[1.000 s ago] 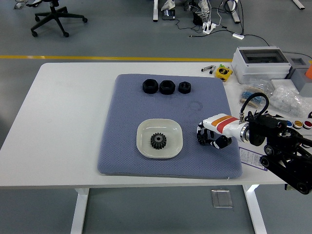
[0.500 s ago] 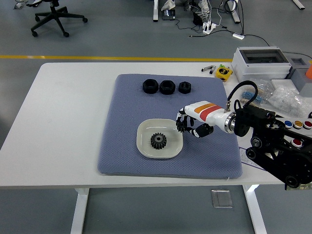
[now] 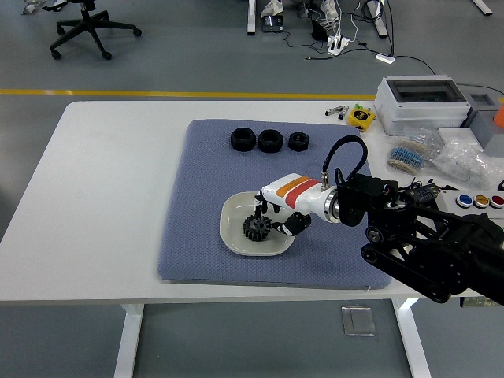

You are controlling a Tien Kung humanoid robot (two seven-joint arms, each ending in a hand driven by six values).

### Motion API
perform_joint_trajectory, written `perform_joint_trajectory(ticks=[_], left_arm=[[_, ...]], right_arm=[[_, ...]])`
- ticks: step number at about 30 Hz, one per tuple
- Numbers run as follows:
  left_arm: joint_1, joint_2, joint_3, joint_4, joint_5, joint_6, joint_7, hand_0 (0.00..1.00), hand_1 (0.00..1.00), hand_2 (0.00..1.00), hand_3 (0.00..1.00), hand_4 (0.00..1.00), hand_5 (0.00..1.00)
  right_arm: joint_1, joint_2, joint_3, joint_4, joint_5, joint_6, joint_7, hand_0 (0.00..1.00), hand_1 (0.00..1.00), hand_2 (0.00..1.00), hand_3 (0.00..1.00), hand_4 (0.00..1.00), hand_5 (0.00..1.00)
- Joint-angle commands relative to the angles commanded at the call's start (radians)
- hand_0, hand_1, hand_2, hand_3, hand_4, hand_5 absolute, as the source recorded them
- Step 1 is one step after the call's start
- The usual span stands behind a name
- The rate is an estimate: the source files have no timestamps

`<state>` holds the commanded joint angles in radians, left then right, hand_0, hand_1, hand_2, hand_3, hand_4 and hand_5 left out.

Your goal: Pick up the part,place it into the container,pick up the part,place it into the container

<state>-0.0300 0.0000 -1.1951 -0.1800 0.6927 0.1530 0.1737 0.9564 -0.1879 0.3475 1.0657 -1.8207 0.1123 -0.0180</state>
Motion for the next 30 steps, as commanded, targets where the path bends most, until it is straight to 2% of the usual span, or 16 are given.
perform_joint_trajectory(ticks=[2,3,13,19,20,21,26,27,30], left_arm=[[0.001,0.000,0.010,0.000,-0.013,0.002,-0.003,0.829,0.807,0.836,0.598,0.532,0.715],[0.001,0.000,0.018,0.000,-0.020,0.004,-0.004,0.829,0.806,0.838,0.599,0.532,0.715],[0.006,0.000,0.031,0.000,-0.029,0.007,-0.004,0.828,0.806,0.838,0.598,0.529,0.714],[0.007,0.000,0.019,0.000,-0.017,0.006,-0.003,0.828,0.806,0.839,0.597,0.528,0.715],[0.008,0.000,0.017,0.000,-0.015,0.006,-0.003,0.828,0.806,0.839,0.597,0.528,0.715],[0.007,0.000,0.016,0.000,-0.013,0.006,-0.003,0.828,0.807,0.839,0.598,0.527,0.714],[0.005,0.000,0.024,0.000,-0.025,0.005,-0.007,0.828,0.807,0.839,0.598,0.527,0.714],[0.004,0.000,0.024,0.000,-0.025,0.006,-0.007,0.828,0.808,0.839,0.597,0.527,0.715],[0.001,0.000,0.026,0.000,-0.028,0.006,-0.008,0.828,0.808,0.839,0.597,0.527,0.715]], right_arm=[[-0.002,-0.001,0.002,-0.003,-0.005,0.001,0.003,0.558,0.649,0.871,0.891,0.879,0.173],[-0.004,-0.001,0.005,-0.004,-0.009,0.000,0.004,0.629,0.712,0.982,0.998,0.928,0.214],[-0.015,-0.018,0.044,0.002,-0.027,-0.050,0.006,0.643,0.719,0.998,0.998,0.952,0.228],[-0.035,-0.033,0.109,0.016,-0.010,-0.086,0.005,0.648,0.718,0.997,0.998,0.945,0.224],[-0.040,-0.036,0.121,0.014,0.003,-0.097,0.007,0.648,0.718,0.997,0.998,0.945,0.224],[-0.048,-0.041,0.139,0.010,0.031,-0.118,0.012,0.750,0.791,0.979,0.998,0.948,0.233],[-0.096,-0.065,0.183,0.024,0.232,-0.252,0.002,0.750,0.791,0.979,0.998,0.948,0.233],[-0.109,-0.069,0.197,0.041,0.277,-0.277,0.002,0.810,0.828,0.930,0.940,0.947,0.406],[-0.146,-0.079,0.246,0.095,0.401,-0.323,0.038,0.810,0.828,0.930,0.940,0.947,0.406]])
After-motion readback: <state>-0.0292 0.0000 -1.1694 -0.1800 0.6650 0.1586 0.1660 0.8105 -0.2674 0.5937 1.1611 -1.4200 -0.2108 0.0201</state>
